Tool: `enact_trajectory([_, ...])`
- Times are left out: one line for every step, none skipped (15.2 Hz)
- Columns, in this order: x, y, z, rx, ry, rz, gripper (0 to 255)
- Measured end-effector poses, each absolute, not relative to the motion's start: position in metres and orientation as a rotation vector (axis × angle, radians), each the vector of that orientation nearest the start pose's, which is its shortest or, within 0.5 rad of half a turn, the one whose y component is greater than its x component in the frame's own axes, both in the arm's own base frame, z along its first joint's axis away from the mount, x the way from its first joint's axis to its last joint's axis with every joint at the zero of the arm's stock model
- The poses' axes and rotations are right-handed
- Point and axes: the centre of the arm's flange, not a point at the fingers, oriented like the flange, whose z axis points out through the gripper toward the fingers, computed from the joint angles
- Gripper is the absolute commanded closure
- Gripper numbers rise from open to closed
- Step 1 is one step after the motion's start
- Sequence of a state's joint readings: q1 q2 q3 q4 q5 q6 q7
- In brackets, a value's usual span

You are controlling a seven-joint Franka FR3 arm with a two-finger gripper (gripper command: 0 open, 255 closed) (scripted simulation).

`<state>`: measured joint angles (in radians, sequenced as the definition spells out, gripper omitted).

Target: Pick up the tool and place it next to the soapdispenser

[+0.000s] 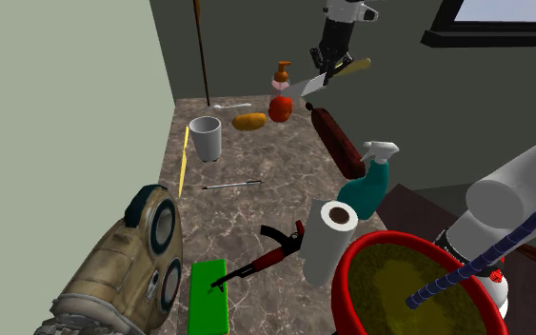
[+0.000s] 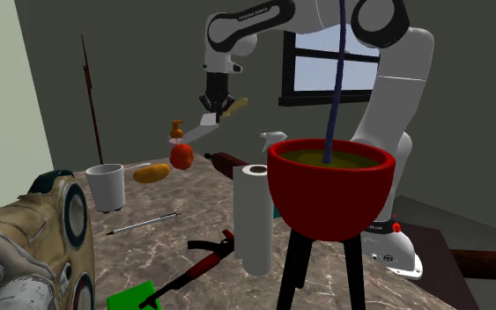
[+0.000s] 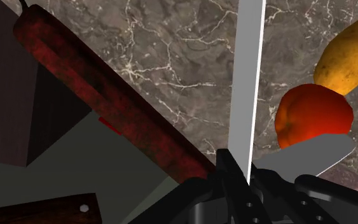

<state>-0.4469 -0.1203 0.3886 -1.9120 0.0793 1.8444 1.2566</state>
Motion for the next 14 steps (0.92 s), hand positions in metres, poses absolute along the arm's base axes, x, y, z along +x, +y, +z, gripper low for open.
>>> enact_trajectory([0.532,-0.017,0.54,-2.426,1.915,-0.029,255])
enact_trajectory([0.531,-0.017,0.535,-2.426,1.915,-0.029,255])
enact_trajectory([0.531,-0.017,0.53,-2.426,1.915,-0.029,255])
enact_trajectory([0.531,-0.017,0.525,-2.426,1.915,-0.029,255])
enact_trajectory([0.531,-0.017,0.519,-2.426,1.915,-0.029,255])
enact_trajectory([0.531,-0.017,0.514,-2.426,1.915,-0.029,255])
enact_trajectory([0.531,-0.015,0.509,-2.426,1.915,-0.029,255])
enact_trajectory([0.531,-0.015,0.504,-2.426,1.915,-0.029,255])
enact_trajectory([0.531,-0.016,0.499,-2.426,1.915,-0.03,255])
enact_trajectory([0.531,-0.016,0.493,-2.426,1.915,-0.029,255])
enact_trajectory([0.531,-0.017,0.488,-2.426,1.915,-0.029,255])
enact_trajectory([0.531,-0.017,0.482,-2.426,1.915,-0.029,255])
enact_trajectory([0.531,-0.017,0.477,-2.426,1.915,-0.03,255])
enact_trajectory([0.532,-0.017,0.472,-2.426,1.915,-0.03,255])
